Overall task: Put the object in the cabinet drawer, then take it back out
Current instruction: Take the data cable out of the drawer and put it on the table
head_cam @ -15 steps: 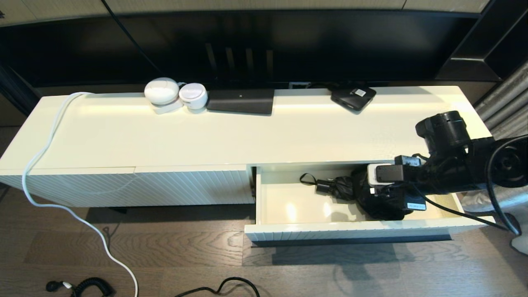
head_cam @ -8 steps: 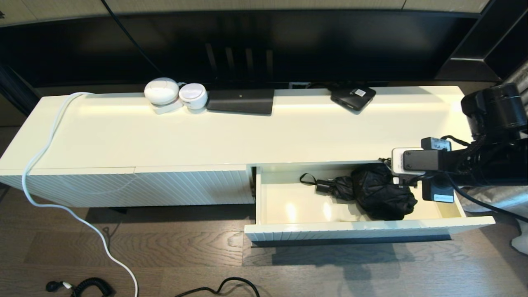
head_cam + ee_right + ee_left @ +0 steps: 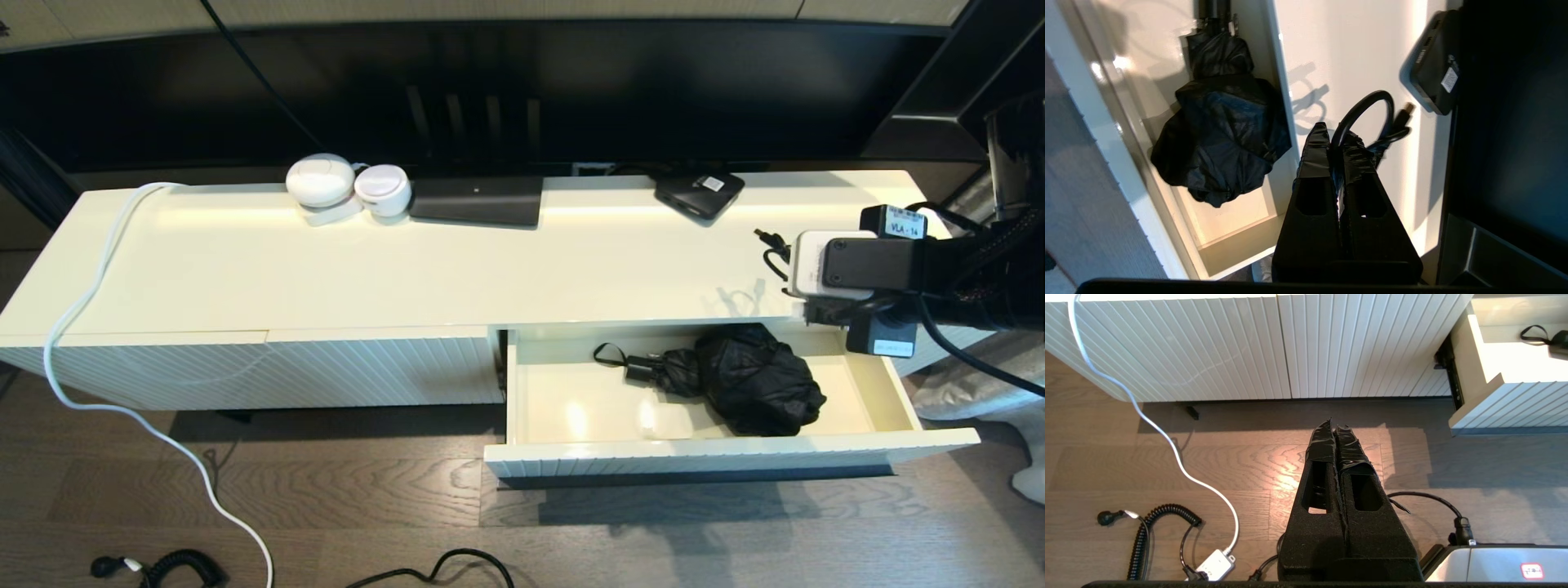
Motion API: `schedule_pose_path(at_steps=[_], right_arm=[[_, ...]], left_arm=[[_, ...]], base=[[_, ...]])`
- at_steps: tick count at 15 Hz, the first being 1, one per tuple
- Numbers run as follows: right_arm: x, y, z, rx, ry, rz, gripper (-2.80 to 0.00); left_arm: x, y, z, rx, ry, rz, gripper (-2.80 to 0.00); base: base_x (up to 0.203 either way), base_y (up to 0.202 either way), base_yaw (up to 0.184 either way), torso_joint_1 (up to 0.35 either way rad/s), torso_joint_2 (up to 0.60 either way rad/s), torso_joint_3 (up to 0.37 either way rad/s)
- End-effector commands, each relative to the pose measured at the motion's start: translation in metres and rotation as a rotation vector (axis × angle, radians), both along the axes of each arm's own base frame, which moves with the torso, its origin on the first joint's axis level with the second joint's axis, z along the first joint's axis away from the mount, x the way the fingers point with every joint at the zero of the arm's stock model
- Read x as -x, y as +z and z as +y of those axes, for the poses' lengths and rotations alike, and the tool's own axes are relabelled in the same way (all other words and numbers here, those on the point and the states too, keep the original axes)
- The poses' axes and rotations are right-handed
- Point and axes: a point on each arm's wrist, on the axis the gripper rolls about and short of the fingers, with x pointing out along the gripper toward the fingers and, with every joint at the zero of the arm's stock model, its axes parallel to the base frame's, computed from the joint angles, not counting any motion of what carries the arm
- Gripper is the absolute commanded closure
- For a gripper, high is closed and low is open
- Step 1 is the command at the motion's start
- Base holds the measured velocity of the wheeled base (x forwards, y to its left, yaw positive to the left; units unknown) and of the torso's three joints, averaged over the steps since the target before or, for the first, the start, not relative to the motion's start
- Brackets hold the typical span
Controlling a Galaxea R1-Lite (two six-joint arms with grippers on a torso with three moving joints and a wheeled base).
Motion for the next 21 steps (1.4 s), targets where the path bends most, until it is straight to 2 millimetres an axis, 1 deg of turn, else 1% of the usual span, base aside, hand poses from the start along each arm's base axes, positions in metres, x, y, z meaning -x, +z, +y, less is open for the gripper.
schedule_pose_path(at_steps=[1, 2, 3, 6, 10, 11, 12, 13, 15, 21], right_arm=[[-0.008, 0.001, 0.018, -0.016, 0.022, -0.010, 0.00], [-0.018, -0.001, 0.034, -0.039, 0.016, -0.021, 0.00], [-0.026, -0.001, 0.046, -0.059, 0.001, -0.036, 0.00], [-0.046, -0.014, 0.075, -0.093, -0.003, -0.003, 0.00], [-0.070, -0.034, 0.102, -0.106, -0.008, 0.016, 0.00], [-0.071, -0.034, 0.105, -0.116, -0.008, 0.010, 0.00], [-0.075, -0.038, 0.109, -0.112, -0.009, 0.017, 0.00], [-0.079, -0.046, 0.116, -0.102, -0.008, 0.033, 0.00], [-0.082, -0.053, 0.123, -0.103, -0.005, 0.046, 0.00], [-0.085, -0.061, 0.125, -0.095, -0.011, 0.053, 0.00]], left_arm=[[0.000, 0.000, 0.000, 0.001, 0.000, 0.001, 0.00], [0.000, 0.000, 0.000, 0.001, 0.000, 0.000, 0.00], [0.000, 0.000, 0.000, 0.001, 0.001, 0.000, 0.00], [0.000, 0.000, 0.000, 0.001, 0.000, 0.000, 0.00], [0.000, 0.000, 0.000, 0.001, 0.000, 0.001, 0.00], [0.000, 0.000, 0.000, 0.001, 0.000, 0.000, 0.00], [0.000, 0.000, 0.000, 0.001, 0.000, 0.000, 0.00], [0.000, 0.000, 0.000, 0.001, 0.000, 0.000, 0.00], [0.000, 0.000, 0.000, 0.001, 0.000, 0.000, 0.00], [0.000, 0.000, 0.000, 0.001, 0.000, 0.000, 0.00]], base=[[0.000, 0.000, 0.000, 0.000, 0.00, 0.000], [0.000, 0.000, 0.000, 0.000, 0.00, 0.000], [0.000, 0.000, 0.000, 0.000, 0.00, 0.000], [0.000, 0.000, 0.000, 0.000, 0.00, 0.000], [0.000, 0.000, 0.000, 0.000, 0.00, 0.000], [0.000, 0.000, 0.000, 0.000, 0.00, 0.000], [0.000, 0.000, 0.000, 0.000, 0.00, 0.000], [0.000, 0.000, 0.000, 0.000, 0.00, 0.000], [0.000, 0.000, 0.000, 0.000, 0.00, 0.000], [0.000, 0.000, 0.000, 0.000, 0.00, 0.000]])
